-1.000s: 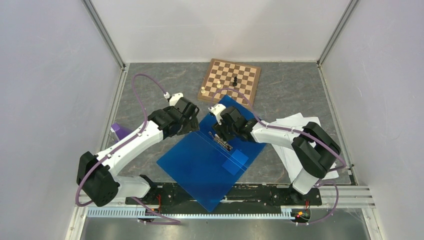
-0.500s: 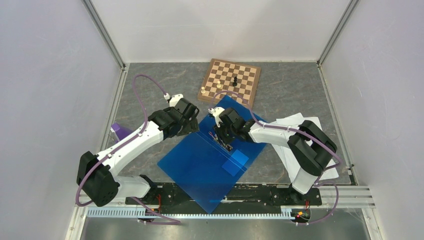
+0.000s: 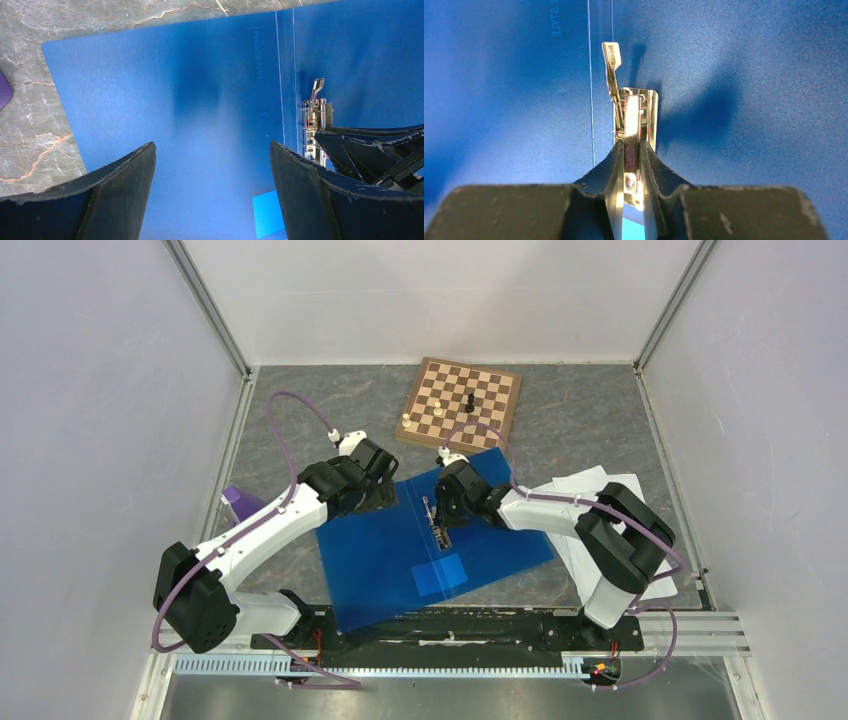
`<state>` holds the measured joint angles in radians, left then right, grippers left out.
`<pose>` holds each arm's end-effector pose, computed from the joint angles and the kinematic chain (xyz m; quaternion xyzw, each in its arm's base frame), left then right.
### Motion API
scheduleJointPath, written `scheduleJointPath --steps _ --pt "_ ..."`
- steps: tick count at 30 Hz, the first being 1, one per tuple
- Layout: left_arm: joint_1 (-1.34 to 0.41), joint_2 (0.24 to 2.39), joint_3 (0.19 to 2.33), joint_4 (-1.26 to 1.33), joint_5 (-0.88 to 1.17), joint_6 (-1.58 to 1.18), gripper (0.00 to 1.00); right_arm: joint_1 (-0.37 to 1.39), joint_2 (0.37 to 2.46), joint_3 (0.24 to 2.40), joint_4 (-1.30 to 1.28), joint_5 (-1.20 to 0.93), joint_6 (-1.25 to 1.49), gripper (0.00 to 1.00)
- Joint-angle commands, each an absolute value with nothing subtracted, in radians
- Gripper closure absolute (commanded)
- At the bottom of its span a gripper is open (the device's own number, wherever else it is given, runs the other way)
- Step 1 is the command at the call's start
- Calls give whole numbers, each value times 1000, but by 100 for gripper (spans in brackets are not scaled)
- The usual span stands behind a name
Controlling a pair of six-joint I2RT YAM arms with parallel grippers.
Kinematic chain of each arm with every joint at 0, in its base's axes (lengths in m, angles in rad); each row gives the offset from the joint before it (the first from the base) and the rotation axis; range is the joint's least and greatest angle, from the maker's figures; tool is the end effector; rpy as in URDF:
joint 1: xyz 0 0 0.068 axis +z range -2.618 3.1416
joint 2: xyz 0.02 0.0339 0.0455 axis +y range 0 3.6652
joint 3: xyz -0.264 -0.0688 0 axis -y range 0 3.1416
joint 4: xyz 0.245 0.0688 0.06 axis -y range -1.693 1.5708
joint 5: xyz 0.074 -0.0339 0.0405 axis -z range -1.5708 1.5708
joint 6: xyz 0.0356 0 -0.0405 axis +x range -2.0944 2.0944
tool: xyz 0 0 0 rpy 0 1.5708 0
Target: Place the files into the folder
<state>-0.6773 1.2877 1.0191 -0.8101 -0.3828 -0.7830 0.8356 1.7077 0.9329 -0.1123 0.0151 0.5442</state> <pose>0.2023 -0.1457 0.2655 -0.0966 0.9484 -0.0220 0.3012 0.2300 0.2535 0.1615 -0.1343 0.9325 0.2079 0.2631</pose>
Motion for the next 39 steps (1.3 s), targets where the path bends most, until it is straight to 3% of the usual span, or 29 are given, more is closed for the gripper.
scheduleJointPath --steps 1,14,29,31,39 --pt "-677 1253 1015 -781 -390 -790 10 854 1683 927 -83 136 700 95" --pt "-677 1237 1018 -779 -384 -796 10 899 1684 978 -66 290 840 96" --pt "-677 1200 985 -769 -368 -796 10 979 1768 1024 -10 325 1014 95" --pt "-676 1193 978 -764 -358 -792 10 979 1764 1011 -7 329 1019 86" --pt "-678 1176 954 -691 -257 -772 9 979 1632 936 -8 376 934 24"
